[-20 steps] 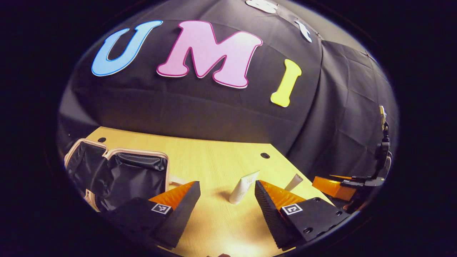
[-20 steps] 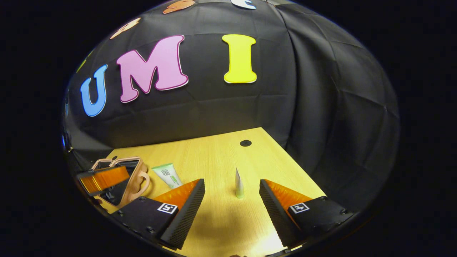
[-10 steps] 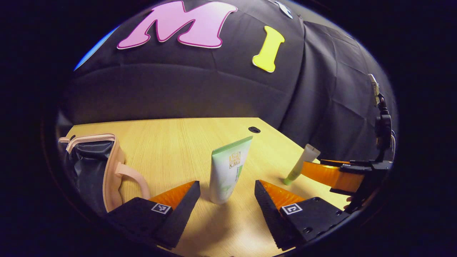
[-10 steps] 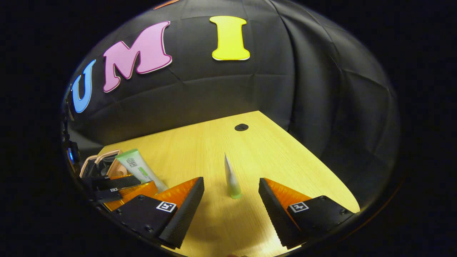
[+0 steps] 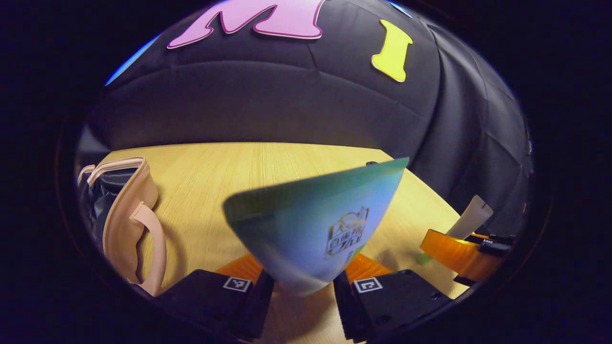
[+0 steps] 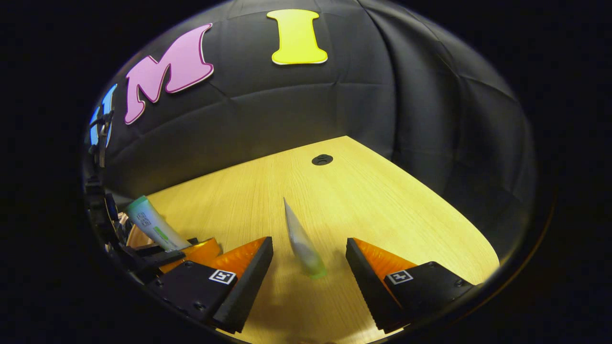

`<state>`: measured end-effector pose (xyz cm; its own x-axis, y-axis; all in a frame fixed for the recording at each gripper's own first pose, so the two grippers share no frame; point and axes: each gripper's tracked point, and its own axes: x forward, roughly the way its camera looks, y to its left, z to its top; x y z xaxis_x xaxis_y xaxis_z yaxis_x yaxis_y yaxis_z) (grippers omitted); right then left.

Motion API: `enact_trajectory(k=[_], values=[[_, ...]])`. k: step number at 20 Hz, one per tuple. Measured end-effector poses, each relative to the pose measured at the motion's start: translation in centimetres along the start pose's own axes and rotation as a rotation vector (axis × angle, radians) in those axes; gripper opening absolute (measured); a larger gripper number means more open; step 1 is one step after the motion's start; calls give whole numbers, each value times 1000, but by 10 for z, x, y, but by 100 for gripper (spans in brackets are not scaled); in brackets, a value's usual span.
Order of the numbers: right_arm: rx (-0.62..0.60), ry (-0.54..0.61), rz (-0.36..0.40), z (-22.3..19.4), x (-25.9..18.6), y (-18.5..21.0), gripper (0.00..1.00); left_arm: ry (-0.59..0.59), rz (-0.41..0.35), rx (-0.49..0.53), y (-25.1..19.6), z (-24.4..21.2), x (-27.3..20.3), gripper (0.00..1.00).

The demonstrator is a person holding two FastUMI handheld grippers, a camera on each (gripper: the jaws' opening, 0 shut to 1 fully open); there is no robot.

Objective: First open the suitcase, pack the skin care products into it, and then close the suitcase.

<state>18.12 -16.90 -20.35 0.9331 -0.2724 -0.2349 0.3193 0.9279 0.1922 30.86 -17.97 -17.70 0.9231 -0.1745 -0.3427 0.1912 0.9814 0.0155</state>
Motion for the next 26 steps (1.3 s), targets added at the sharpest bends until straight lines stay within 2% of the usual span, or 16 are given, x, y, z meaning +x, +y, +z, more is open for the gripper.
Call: enact_trajectory(k=[1,6,10,11,12,13,15,17,19,21,24,26], values=[[0,5,3,-2,2,3,98,-4,7,9,1,1,2,59],[3,-6,-18,-4,18,3,96,6,31,46,6,-1,0,52],[-9,-17,-58,-4,29,-7,74,6,37,38,7,-3,-2,52],[-4,-21,-61,0,31,-8,63,6,37,41,7,-3,-2,52],[6,-18,-57,-1,33,-7,68,9,39,50,8,-4,-2,52],[6,-9,-62,-2,35,-8,50,10,42,57,8,-4,-2,52],[-21,-12,-73,1,35,-11,25,9,47,53,9,-5,-4,52],[-59,1,-65,-3,29,-9,22,5,49,42,11,-6,-7,52],[-105,-28,-62,6,14,-5,26,0,56,36,16,-5,-11,51],[-118,-42,-43,17,-5,5,26,-26,69,34,24,5,-24,52],[-179,-19,-21,21,-31,24,25,-73,73,21,37,31,-56,51],[-214,16,31,15,-49,48,25,-100,83,-5,53,48,-86,51]])
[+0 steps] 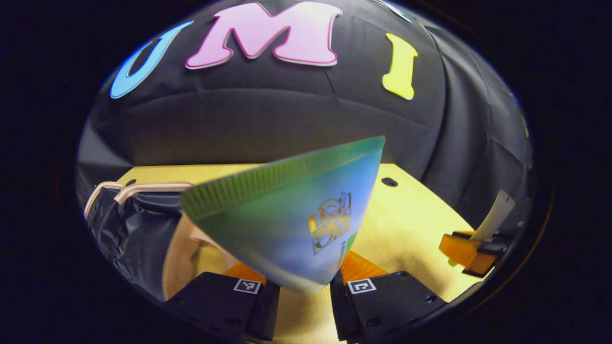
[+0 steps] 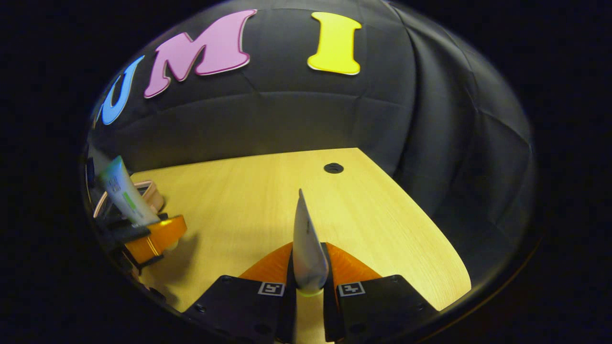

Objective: First open the suitcase, pack the skin care products into it, and then close the suitcase.

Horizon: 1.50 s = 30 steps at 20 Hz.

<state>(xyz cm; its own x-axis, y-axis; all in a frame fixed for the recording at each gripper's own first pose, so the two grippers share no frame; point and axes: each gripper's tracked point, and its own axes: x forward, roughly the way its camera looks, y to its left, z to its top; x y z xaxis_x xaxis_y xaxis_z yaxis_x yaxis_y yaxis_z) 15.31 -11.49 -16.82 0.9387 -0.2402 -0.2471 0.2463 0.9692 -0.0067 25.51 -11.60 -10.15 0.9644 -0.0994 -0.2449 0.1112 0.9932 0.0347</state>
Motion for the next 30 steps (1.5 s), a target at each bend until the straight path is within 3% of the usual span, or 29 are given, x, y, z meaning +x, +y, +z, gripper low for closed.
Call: enact_trajectory(k=[4,8,11,13,16,18,20,25,26,29,30], values=[[-66,4,104,11,-41,55,25,-41,97,-59,67,33,-64,51],[-111,-12,213,28,-71,114,25,-8,197,-101,161,33,-112,51],[-137,-39,269,47,-87,153,25,117,254,-103,226,4,-122,48],[-145,-53,315,55,-97,185,25,200,252,-132,255,-19,-112,51],[-157,-46,385,62,-110,225,25,364,228,-142,276,-54,-100,48],[-166,-47,412,66,-116,244,25,481,183,-138,278,-74,-92,54],[-169,-46,428,68,-122,256,25,598,175,-163,279,-91,-87,51],[-156,31,442,54,-127,264,25,706,188,-148,283,-101,-74,51],[-132,55,448,54,-129,264,25,723,205,-137,284,-103,-71,55],[-109,69,452,68,-128,270,25,712,236,-115,291,-99,-58,53],[-106,69,462,75,-129,273,25,700,236,-114,288,-95,-56,60]])
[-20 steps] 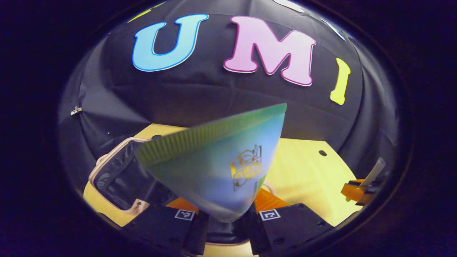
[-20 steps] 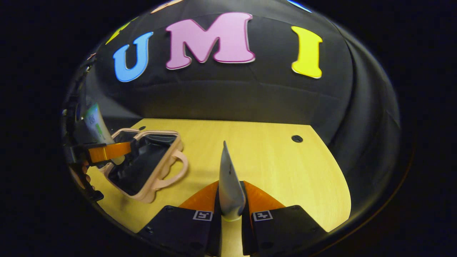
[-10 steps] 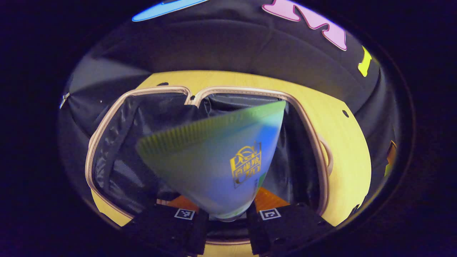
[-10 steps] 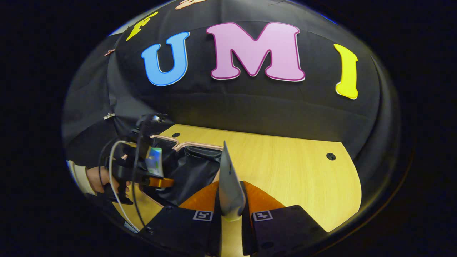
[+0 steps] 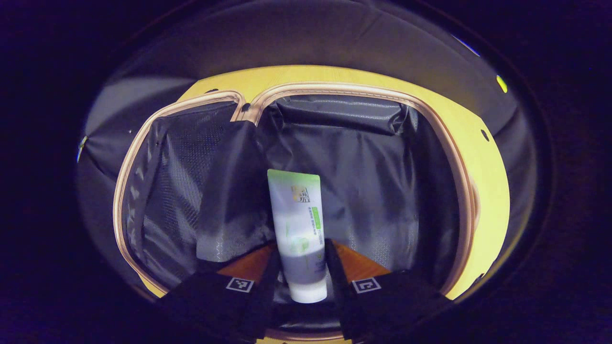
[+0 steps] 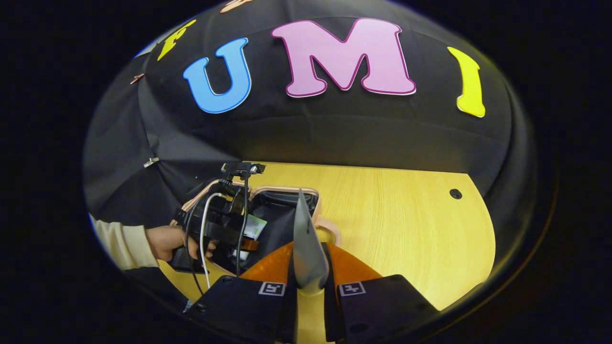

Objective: First open the suitcase, pack the skin care products into it, and then close the suitcase.

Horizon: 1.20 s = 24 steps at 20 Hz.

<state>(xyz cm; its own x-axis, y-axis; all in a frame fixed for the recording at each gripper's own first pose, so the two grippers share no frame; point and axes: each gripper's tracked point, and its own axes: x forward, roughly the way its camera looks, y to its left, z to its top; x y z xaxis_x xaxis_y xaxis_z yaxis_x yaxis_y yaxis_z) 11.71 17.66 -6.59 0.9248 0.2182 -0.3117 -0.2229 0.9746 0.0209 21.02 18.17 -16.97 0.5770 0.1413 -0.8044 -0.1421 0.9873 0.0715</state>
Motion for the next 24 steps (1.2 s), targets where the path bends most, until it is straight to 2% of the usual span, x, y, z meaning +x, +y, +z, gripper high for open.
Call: enact_trajectory(k=[1,3,4,5,6,7,9,12,13,16,18,24], values=[[6,-3,10,3,1,4,17,-21,-1,-1,1,4,-7,65],[14,-2,24,8,5,8,17,-105,-34,-20,-1,13,-28,73],[15,7,28,8,9,9,25,-172,-27,-42,2,18,-45,78],[15,19,31,4,14,10,22,-255,-31,-70,6,24,-64,95],[10,35,30,0,21,10,19,-330,-32,-97,11,29,-85,99],[1,50,31,-4,28,10,16,-401,-32,-128,18,30,-104,98],[-11,94,31,-14,48,15,16,-507,-25,-168,35,27,-140,98],[34,168,46,-30,84,38,17,-572,-5,-191,60,0,-177,96],[37,187,53,-36,96,47,25,-580,1,-194,67,-11,-185,96],[67,298,52,-69,125,64,25,-598,37,-172,85,-38,-197,96],[81,372,36,-91,142,70,25,-580,45,-192,88,-56,-198,96],[69,508,-21,-136,171,71,25,-543,-23,-368,94,-92,-201,97]])
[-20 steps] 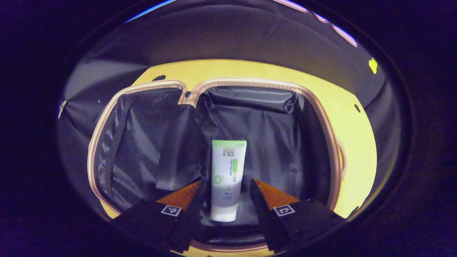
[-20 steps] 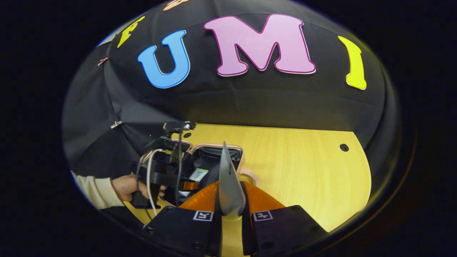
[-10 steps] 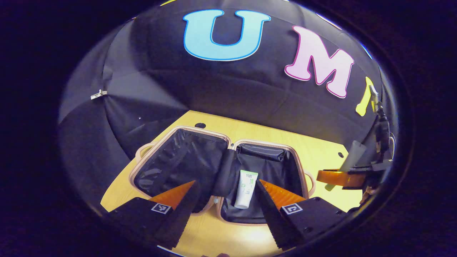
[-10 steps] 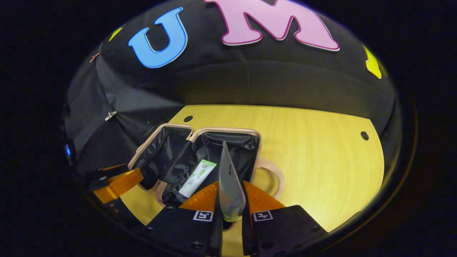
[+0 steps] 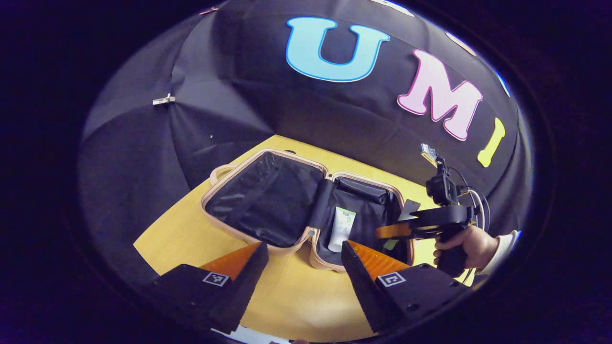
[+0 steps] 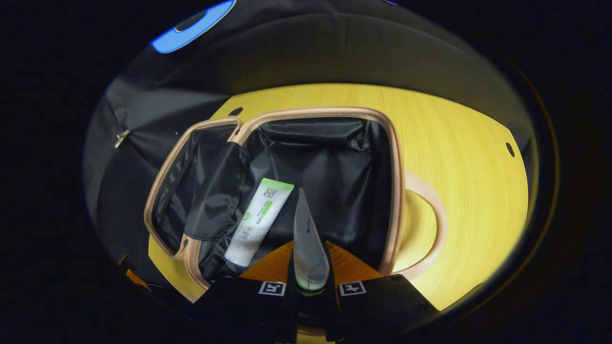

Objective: First open the suitcase, pack the skin care products into it, and then close the suitcase.

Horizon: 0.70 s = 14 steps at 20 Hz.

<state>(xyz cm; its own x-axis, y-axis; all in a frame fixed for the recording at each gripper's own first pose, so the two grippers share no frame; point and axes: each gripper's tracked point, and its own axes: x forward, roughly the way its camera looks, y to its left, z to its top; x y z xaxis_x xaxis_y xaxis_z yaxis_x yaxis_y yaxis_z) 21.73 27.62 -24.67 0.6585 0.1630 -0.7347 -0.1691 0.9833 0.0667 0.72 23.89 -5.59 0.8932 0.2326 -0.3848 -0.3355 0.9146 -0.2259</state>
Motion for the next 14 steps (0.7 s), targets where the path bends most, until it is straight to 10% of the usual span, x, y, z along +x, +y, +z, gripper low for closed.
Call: enact_trajectory(k=[6,8,10,12,14], values=[[-19,-47,-12,11,-8,2,22,16,56,-2,41,0,-9,96],[-12,-58,-2,14,-17,6,57,13,86,-17,53,3,-7,97],[-27,-103,-3,21,-34,5,65,-8,107,-25,65,12,-2,97],[-51,-148,-9,24,-52,2,95,4,161,-52,89,19,11,97],[-100,-176,-14,22,-69,-3,98,22,189,-115,111,34,29,97]])
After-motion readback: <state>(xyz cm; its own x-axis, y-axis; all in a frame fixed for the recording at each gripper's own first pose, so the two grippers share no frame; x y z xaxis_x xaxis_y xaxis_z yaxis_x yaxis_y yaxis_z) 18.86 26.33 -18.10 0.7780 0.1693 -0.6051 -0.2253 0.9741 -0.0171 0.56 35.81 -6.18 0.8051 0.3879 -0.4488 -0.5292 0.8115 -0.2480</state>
